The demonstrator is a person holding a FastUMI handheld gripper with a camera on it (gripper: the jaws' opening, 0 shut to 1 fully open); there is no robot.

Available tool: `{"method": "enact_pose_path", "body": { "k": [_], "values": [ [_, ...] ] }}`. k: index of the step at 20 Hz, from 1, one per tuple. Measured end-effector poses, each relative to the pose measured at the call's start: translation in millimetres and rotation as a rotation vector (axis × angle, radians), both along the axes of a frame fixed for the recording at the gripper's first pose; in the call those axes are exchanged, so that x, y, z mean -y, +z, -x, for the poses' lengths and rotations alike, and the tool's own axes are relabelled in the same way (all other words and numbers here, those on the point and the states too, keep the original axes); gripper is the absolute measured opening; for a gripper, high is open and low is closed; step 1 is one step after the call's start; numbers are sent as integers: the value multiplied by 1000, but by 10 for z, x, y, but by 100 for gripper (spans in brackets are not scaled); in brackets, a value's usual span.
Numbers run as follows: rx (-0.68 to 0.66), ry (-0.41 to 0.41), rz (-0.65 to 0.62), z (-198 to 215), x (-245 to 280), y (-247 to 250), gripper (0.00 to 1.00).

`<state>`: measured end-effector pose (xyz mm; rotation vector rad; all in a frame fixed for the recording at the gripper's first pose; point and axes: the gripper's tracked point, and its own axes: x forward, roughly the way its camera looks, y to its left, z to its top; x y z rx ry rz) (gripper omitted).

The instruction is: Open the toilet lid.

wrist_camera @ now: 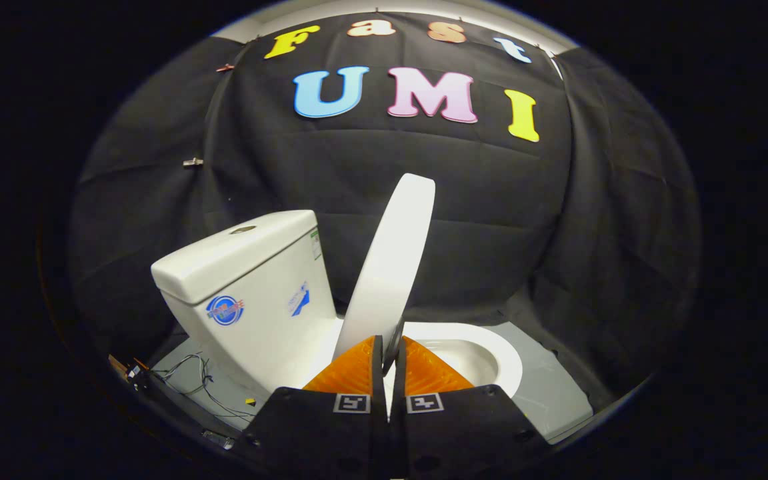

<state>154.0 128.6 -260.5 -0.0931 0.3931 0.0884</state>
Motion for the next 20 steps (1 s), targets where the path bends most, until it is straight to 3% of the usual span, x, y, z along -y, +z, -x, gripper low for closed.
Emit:
{"method": "enact_pose_path", "body": {
  "k": [12,20],
  "values": [
    [38,185,111,12,-1022,-83,5],
    [40,185,132,29,-1158,-106,5]
  ]
}}
